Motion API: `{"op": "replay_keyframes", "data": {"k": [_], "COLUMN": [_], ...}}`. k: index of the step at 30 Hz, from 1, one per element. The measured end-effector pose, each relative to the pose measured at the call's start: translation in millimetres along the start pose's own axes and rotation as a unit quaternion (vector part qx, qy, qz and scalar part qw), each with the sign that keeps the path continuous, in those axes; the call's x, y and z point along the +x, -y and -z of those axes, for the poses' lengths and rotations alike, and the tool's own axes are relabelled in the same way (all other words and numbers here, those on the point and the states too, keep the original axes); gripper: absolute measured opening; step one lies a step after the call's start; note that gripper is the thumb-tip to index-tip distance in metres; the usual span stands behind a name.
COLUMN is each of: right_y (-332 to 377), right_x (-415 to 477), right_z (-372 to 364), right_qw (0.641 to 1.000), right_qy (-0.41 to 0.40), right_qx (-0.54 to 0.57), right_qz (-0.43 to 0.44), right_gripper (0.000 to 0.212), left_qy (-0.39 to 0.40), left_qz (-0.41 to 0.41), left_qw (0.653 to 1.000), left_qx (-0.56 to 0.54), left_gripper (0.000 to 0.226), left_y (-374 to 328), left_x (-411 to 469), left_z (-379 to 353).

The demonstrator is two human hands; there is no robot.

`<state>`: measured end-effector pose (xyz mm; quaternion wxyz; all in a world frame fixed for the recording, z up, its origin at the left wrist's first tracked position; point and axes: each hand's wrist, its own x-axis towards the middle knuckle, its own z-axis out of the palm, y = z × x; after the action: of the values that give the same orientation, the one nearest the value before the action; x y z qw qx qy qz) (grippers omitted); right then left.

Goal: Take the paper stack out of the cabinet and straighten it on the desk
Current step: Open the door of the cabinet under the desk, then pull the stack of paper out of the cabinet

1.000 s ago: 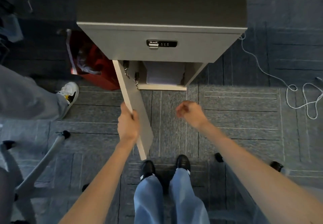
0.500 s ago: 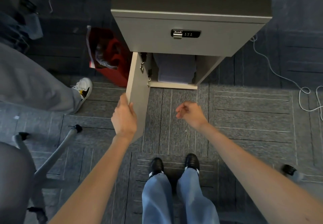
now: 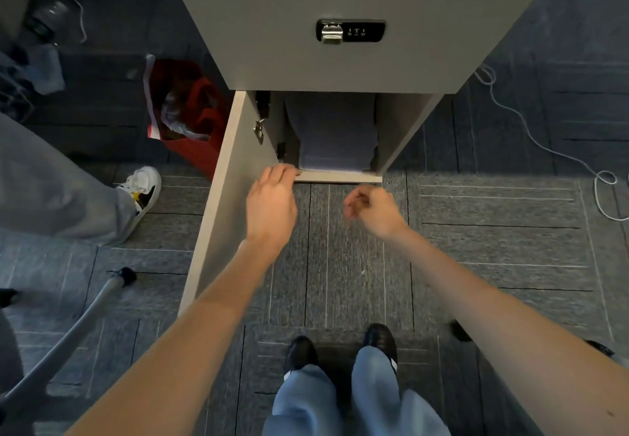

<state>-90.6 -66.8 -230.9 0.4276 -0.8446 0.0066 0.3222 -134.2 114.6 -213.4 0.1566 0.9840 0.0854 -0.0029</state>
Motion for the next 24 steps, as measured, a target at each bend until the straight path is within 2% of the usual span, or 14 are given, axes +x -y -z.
{"op": "replay_keyframes", "data": {"k": [6, 14, 17, 20, 24], "right_y": [-45, -119, -144, -157, -174], "right_x": [86, 207, 257, 303, 355], "right_z": [-8, -21, -23, -22, -23], "right_qw": [0.997, 0.992, 0.985, 0.975, 0.943], "right_qy": [-0.056, -0.096, -0.111, -0.129, -0.181], "right_qx": [-0.012, -0.05, -0.106, -0.159, -0.265], "right_qz": [0.049, 0.072, 0.075, 0.08, 0.085], "right_gripper": [0.031, 0.02, 0.019, 0.026, 0.029], "left_qy": [-0.023, 0.006, 0.011, 0.025, 0.009], "left_qz": [-0.046, -0.067, -0.054, -0.04, 0.008], "left_qw": [0.999, 0.998, 0.998, 0.999, 1.0], "left_qx": [-0.004, 0.01, 0.013, 0.027, 0.015], "left_gripper": [0.031, 0.028, 0.028, 0.028, 0.025], "left_y": [3, 30, 41, 52, 66], "left_x": [63, 136, 161, 189, 218], "left_z": [-83, -209, -248, -279, -321]}}
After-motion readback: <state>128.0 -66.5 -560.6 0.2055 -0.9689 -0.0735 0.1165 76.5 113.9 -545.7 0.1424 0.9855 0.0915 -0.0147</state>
